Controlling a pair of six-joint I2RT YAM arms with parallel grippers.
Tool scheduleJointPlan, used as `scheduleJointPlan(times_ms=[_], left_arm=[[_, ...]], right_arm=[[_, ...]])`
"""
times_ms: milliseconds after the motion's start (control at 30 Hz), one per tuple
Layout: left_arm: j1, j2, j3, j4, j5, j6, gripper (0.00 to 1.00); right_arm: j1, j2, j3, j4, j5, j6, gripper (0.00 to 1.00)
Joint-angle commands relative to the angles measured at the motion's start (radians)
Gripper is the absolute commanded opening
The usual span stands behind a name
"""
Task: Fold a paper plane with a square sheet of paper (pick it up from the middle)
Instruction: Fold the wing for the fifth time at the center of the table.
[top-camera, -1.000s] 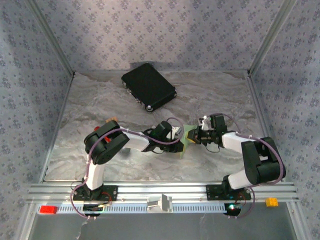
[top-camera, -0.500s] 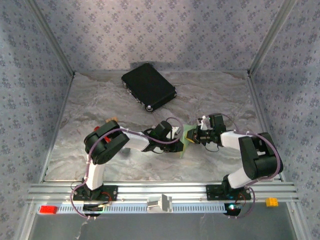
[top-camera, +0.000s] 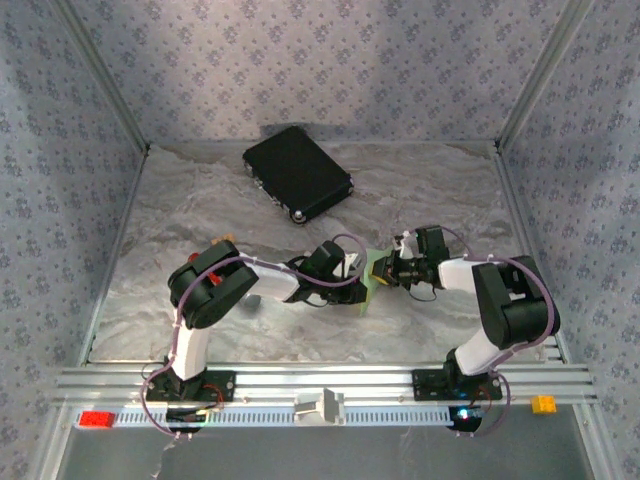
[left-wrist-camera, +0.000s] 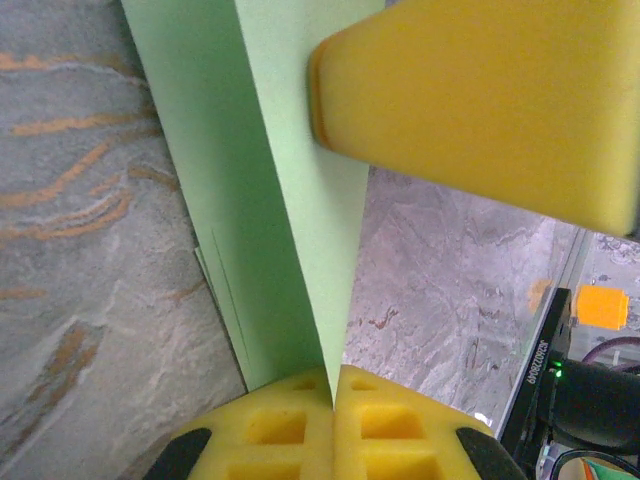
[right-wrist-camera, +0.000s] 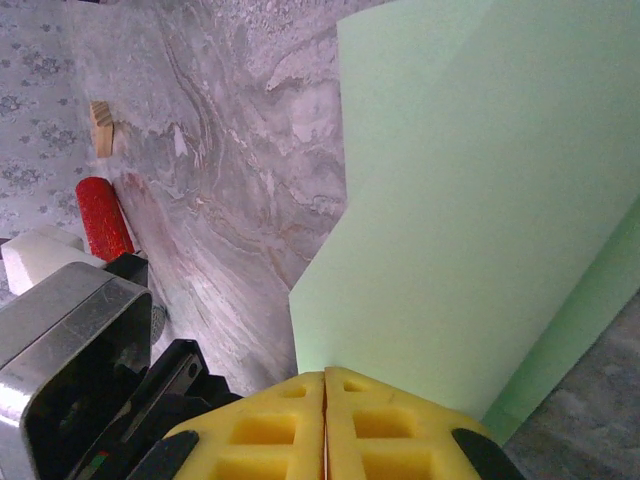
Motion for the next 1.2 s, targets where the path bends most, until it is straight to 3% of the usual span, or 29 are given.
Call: scheduleJointPlan(times_ms=[0, 433, 667, 967, 1167], left_arm=[[0.012, 0.036, -0.016, -0.161, -0.023, 0.005, 0.0], [0.012, 0.037, -0.003, -0.189, -0.022, 0.024, 0.0], [0.012, 0.035, -0.002, -0.195, -0.023, 0.025, 0.0], [0.012, 0.032, 0.003, -0.189, -0.017, 0.027, 0.0], [0.014, 0.034, 0.002, -0.181, -0.015, 0.022, 0.0]], right_arm=[[-0.01, 0.025, 0.022, -0.002, 0.014, -0.056, 0.09], [-0.018, 0.05, 0.023, 0.001, 0.029, -0.055, 0.09], [-0.021, -0.052, 0.003, -0.038, 0.035, -0.055, 0.09], [0.05, -0.098, -0.05, -0.02, 0.025, -0.038, 0.09], [0.046, -0.082, -0.053, -0.02, 0.056, -0.041, 0.08]])
